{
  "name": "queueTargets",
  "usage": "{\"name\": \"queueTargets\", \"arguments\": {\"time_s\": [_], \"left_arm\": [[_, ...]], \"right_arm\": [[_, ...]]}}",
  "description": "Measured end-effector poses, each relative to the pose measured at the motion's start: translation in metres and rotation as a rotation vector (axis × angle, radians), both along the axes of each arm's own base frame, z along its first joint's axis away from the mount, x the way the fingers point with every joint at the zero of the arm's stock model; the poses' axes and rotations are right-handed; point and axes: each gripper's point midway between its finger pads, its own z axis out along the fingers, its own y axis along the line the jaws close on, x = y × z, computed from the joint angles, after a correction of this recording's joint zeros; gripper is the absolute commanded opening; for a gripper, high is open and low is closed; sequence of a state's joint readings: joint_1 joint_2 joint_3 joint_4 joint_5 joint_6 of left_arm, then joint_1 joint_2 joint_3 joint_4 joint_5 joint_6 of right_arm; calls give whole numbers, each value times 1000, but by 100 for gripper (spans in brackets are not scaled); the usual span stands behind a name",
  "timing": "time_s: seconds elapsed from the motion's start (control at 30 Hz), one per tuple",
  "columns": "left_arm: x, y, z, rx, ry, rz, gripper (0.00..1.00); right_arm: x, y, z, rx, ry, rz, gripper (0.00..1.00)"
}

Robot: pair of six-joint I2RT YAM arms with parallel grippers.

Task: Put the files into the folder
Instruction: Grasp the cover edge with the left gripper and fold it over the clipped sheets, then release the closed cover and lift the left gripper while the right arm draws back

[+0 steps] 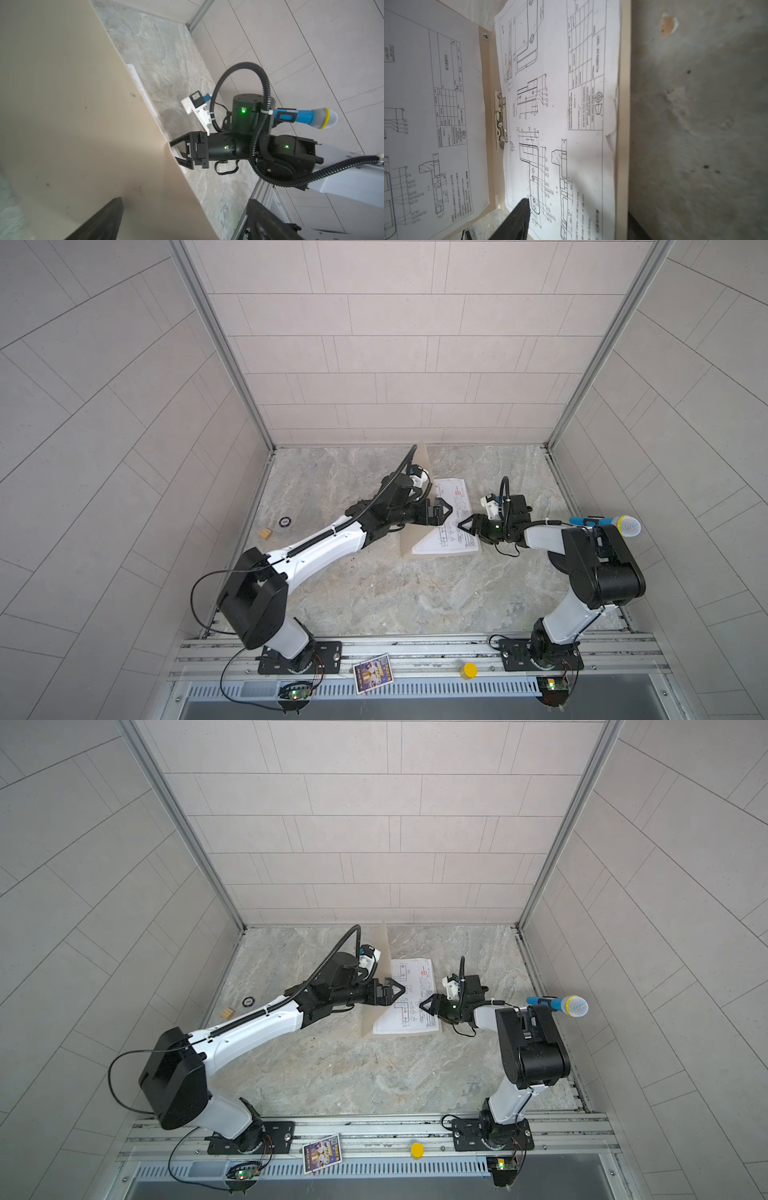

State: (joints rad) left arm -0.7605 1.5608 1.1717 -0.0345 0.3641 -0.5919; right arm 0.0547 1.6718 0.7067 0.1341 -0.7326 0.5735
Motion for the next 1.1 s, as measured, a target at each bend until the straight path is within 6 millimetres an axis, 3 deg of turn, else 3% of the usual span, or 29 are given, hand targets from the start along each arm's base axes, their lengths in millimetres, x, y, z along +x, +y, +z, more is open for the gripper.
{"name": "queueTargets", "arguments": {"time_s": [0.13, 0.3, 0.5, 0.6, 0.77, 0.97, 1.1], "left_arm": [[-2, -23, -15, 26, 15, -52, 100], [0, -29, -46, 64, 70, -66, 100], [13, -24, -46, 22, 78, -31, 100], [21, -6, -54, -7, 100, 19, 100], [33, 43, -77, 4, 147, 135, 100], [39, 91, -100, 20, 196, 253, 100], [35, 114, -113, 58, 221, 305, 100]], "right_arm": [[-3, -1, 0, -16, 9, -1, 62], [-7, -13, 1, -51, 29, -35, 64], [-12, -41, 0, -130, 64, -118, 66], [-18, -55, 0, -188, 85, -155, 66], [-25, -73, 8, -245, 86, -191, 67], [-28, -73, 8, -244, 91, -180, 67], [-25, -72, 20, -243, 47, -174, 68]]}}
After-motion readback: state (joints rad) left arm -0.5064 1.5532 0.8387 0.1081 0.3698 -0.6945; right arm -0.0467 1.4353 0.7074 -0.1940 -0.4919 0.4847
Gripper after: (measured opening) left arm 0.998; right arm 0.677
